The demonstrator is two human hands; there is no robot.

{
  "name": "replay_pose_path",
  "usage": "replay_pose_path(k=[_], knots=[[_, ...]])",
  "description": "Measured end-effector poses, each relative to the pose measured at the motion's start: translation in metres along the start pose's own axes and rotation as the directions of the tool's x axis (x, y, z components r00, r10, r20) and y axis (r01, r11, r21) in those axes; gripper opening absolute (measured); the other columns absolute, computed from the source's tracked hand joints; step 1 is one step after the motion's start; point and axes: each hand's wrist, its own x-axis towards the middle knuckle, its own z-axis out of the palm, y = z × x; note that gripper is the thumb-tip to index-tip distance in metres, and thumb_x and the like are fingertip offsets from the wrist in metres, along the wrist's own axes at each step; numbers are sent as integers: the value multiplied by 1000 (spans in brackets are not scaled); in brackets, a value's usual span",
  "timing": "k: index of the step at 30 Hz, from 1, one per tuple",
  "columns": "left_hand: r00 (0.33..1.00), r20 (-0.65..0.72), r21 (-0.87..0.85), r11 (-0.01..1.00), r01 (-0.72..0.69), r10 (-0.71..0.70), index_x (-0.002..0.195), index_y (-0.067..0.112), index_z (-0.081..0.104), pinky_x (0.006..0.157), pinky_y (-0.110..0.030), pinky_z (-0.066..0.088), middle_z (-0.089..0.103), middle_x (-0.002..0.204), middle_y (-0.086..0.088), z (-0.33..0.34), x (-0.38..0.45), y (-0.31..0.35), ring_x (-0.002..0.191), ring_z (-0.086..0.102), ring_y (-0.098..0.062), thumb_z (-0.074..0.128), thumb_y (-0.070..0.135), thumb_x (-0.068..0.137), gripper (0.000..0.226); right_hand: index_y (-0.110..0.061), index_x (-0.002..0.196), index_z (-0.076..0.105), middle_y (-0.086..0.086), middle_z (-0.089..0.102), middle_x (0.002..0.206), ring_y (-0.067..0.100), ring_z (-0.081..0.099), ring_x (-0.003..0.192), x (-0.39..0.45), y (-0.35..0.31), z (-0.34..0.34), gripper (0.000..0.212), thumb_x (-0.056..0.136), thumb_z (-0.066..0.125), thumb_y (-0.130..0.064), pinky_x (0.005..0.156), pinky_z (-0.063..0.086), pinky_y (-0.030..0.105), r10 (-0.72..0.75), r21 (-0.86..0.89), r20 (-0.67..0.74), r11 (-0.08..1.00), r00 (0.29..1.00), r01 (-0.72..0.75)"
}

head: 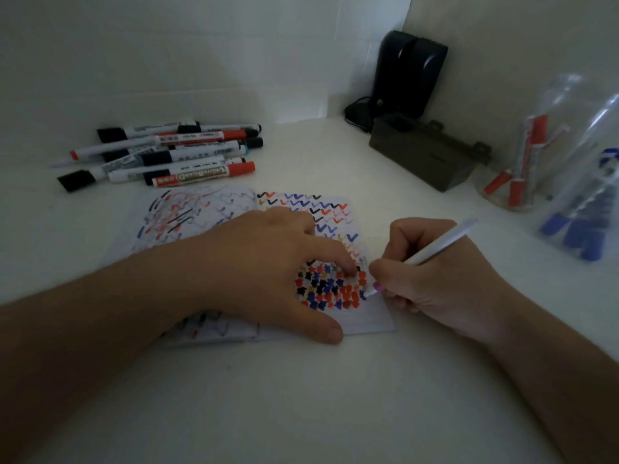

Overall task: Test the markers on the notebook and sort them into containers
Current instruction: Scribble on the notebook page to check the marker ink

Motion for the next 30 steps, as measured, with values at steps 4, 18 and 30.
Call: replay_pose_path(k=[4,18,30], knots=[[999,23,9,999,-41,41,131,80,18,68,-22,29,36,99,21,-2,-1,3,91,35,-6,44,97,65,73,8,66,52,21,63,55,20,56,43,-1,-1,-1,30,77,77,-3,45,41,27,24,29,19,999,1000,-25],[999,19,-9,999,-30,31,131,79,24,74,-29,38,42,97,18,0,-1,3,94,40,-5,41,100,61,75,5,62,50,13,56,51,12,48,46,-4,-4,3,35,77,81,-2,45,34,26,-16,-99,50,995,999,21],[999,39,-2,1000,-23,23,130,79,22,70,-23,31,41,100,19,-1,0,4,94,37,-3,42,99,61,75,3,62,50,14,54,53,8,45,47,-4,-3,3,30,75,77,1,43,33,23,-48,-128,37,990,998,53]])
